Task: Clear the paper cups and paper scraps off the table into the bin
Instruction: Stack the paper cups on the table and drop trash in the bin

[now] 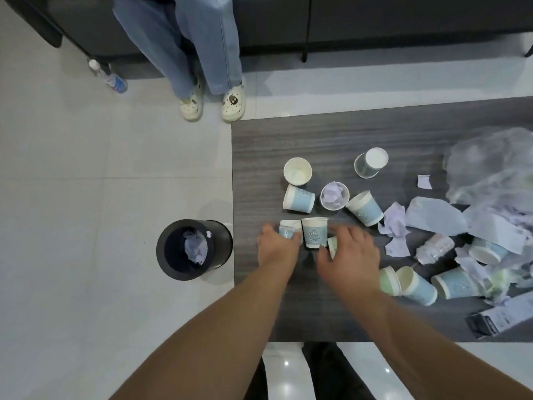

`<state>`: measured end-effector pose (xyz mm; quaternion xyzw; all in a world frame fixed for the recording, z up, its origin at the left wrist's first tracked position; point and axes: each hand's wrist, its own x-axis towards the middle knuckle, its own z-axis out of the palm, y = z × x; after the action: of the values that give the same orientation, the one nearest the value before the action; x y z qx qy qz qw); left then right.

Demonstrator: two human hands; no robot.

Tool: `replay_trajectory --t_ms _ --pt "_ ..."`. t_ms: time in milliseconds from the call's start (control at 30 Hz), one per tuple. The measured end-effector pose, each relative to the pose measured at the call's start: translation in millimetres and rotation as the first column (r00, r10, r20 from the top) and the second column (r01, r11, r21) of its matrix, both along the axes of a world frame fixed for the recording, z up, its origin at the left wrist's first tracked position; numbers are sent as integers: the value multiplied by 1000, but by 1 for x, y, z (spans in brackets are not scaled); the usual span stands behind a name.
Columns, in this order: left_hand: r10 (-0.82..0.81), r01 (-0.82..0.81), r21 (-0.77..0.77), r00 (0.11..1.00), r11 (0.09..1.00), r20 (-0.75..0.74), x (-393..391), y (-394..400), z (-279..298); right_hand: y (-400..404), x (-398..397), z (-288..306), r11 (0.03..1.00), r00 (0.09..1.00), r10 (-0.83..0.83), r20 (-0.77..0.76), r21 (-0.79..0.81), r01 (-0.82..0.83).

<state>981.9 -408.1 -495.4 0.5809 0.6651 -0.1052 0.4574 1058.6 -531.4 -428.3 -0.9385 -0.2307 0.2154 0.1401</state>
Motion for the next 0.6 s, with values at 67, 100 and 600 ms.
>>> replay_trajectory --t_ms 67,100,600 --pt "9 -9 -3 999 1000 46 0 -1 -13 8 1 -9 996 998 -52 -19 -77 51" --pt "8 -7 -6 997 1000 78 -1 -2 -16 10 1 -14 990 998 -58 -14 -129 56" --pt "419 -416 161 908 895 19 -231 80 -5 38 0 -53 934 992 99 73 -352 -68"
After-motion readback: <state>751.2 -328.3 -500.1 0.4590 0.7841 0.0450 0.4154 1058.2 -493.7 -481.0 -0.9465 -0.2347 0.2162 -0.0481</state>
